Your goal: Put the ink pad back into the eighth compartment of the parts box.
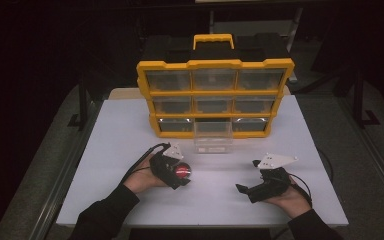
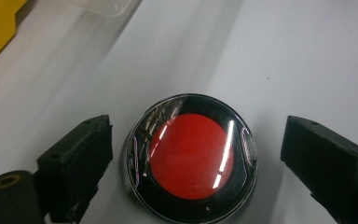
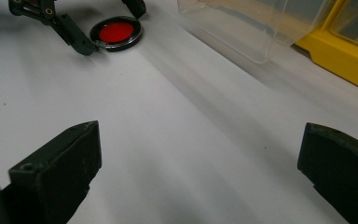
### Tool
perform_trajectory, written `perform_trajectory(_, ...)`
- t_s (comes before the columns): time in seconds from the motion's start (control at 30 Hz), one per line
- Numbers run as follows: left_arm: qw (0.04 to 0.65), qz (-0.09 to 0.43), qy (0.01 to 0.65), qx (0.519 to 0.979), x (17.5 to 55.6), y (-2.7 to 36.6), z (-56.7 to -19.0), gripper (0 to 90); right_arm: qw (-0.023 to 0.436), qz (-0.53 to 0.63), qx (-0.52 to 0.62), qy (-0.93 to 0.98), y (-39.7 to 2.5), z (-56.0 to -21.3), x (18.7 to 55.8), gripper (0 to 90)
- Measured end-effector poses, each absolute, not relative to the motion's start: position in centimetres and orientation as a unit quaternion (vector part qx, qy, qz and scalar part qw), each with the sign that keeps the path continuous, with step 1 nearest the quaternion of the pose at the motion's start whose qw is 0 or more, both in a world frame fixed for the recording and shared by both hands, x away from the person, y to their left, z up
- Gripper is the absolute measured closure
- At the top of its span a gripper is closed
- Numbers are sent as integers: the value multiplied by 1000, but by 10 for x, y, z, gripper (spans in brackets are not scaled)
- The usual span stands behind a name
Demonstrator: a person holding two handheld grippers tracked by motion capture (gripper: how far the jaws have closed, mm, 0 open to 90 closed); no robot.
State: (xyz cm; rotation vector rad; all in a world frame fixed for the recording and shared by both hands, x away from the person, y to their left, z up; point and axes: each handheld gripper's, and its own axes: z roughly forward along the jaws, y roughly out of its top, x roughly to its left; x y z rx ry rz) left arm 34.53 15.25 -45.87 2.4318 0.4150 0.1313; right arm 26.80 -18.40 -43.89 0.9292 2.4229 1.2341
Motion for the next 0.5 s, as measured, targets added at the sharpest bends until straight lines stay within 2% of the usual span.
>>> perform_trajectory(0.5, 326, 52, 168, 929, 345, 153, -458, 190, 133, 425, 319, 836, -184, -439, 268, 0)
